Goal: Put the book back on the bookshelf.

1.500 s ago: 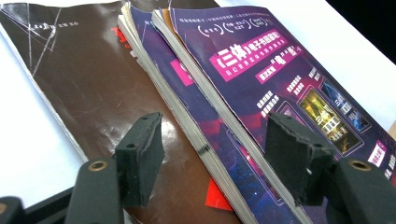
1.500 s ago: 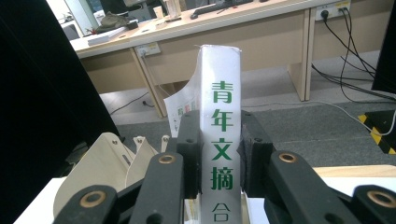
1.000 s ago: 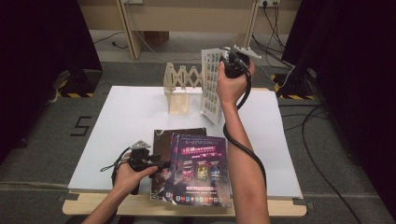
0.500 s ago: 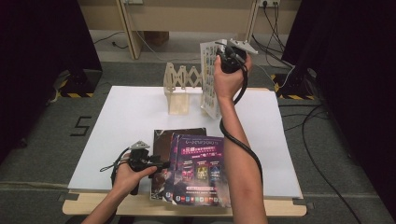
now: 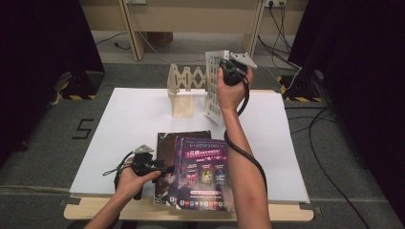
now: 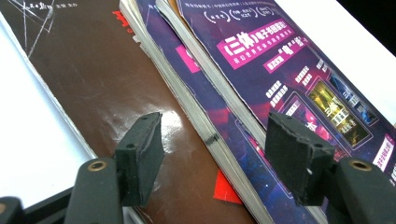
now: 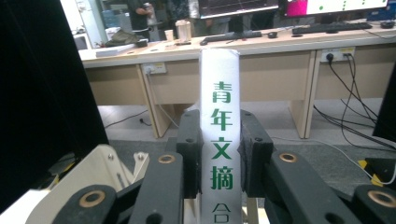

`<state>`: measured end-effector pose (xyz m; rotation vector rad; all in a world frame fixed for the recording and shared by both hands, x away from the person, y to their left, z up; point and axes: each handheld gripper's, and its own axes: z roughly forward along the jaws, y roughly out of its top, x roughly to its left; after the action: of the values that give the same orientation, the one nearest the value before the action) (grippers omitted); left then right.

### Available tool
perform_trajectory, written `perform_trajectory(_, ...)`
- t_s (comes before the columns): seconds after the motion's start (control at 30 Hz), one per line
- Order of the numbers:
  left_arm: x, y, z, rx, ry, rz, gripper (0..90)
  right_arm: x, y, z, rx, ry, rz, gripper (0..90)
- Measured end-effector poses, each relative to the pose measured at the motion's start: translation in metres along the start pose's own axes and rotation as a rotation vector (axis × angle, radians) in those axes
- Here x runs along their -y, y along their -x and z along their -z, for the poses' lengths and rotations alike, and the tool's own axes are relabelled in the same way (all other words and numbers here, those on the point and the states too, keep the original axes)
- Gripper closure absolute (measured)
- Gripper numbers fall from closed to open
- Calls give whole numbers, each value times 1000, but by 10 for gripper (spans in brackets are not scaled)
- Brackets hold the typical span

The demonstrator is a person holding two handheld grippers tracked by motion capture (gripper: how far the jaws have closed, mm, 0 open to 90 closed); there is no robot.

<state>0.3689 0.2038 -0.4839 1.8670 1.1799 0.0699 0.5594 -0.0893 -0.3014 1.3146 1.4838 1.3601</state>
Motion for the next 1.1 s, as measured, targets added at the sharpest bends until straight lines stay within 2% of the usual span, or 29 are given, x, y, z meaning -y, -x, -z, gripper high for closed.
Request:
perform_trajectory(0.23, 0, 0, 1, -6, 7, 8, 360, 12, 1, 26, -12, 9, 82, 737)
perform_trajectory(0.37, 0, 0, 1, -9, 12, 7, 360, 21, 9, 45, -18, 3, 116, 735)
perform_trajectory(0.4, 0, 0, 1, -8, 13, 9, 360, 25, 13, 53, -26, -5, 115, 737)
perform_trajectory(0.6, -1, 0, 3, -13, 8, 10, 360, 35, 23, 79, -54, -42, 104, 738)
perform_trajectory(0.7, -1, -1, 4, -16, 11, 12, 360, 39, 26, 87, -59, -55, 85, 737)
perform_trajectory(0.77, -2, -1, 5, -13, 14, 13, 360, 43, 32, 96, -63, -83, 54, 731)
perform_trajectory(0.9, -1, -1, 4, -8, 10, 17, 360, 45, 38, 101, -60, -104, 45, 718)
perform_trajectory(1.1, -2, -2, 5, -14, 14, 14, 360, 36, 45, 94, -85, -131, 18, 659)
